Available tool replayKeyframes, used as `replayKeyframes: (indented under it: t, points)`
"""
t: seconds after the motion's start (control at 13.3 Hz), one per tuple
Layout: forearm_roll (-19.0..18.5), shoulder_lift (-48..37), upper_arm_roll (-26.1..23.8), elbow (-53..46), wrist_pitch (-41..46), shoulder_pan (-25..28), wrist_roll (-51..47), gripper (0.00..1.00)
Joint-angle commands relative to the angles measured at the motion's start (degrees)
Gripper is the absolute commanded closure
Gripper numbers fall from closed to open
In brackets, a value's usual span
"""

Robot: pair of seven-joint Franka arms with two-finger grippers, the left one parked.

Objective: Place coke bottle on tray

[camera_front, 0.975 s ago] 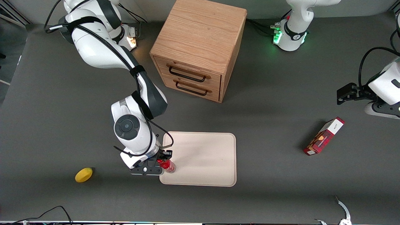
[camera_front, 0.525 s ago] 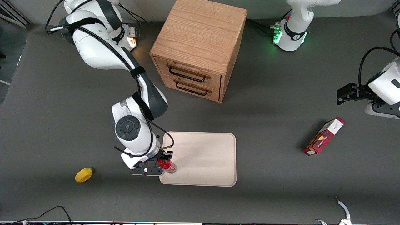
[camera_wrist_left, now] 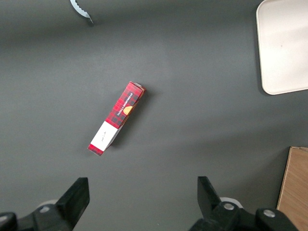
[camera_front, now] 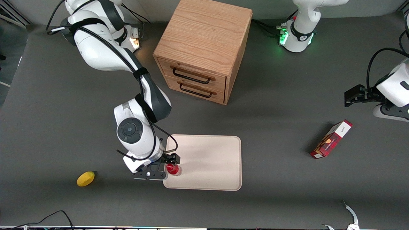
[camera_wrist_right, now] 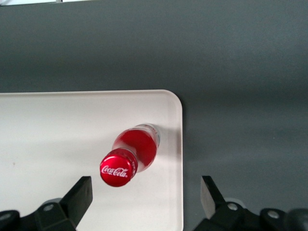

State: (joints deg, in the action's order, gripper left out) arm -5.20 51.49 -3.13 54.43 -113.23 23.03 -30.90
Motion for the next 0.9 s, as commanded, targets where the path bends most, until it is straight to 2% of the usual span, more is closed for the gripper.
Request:
replayKeyframes:
  t: [0.0,0.22,0.38,0.53,0.82]
  points:
    - [0.1,-2.5,-0.5,-1.5,6.4,-0.9,-0.9,0.00]
    - [0.5,-10.0,-0.8,1.4,14.7,-3.1,0.1,0.00]
    - [0.8,-18.9,-1.2,10.8,16.9,-4.8,2.3,0.00]
    - [4.5,-27.7,-3.3,20.9,16.9,-9.5,7.0,0.00]
    - [4.8,-44.2,-4.3,36.9,17.3,-15.3,9.5,0.00]
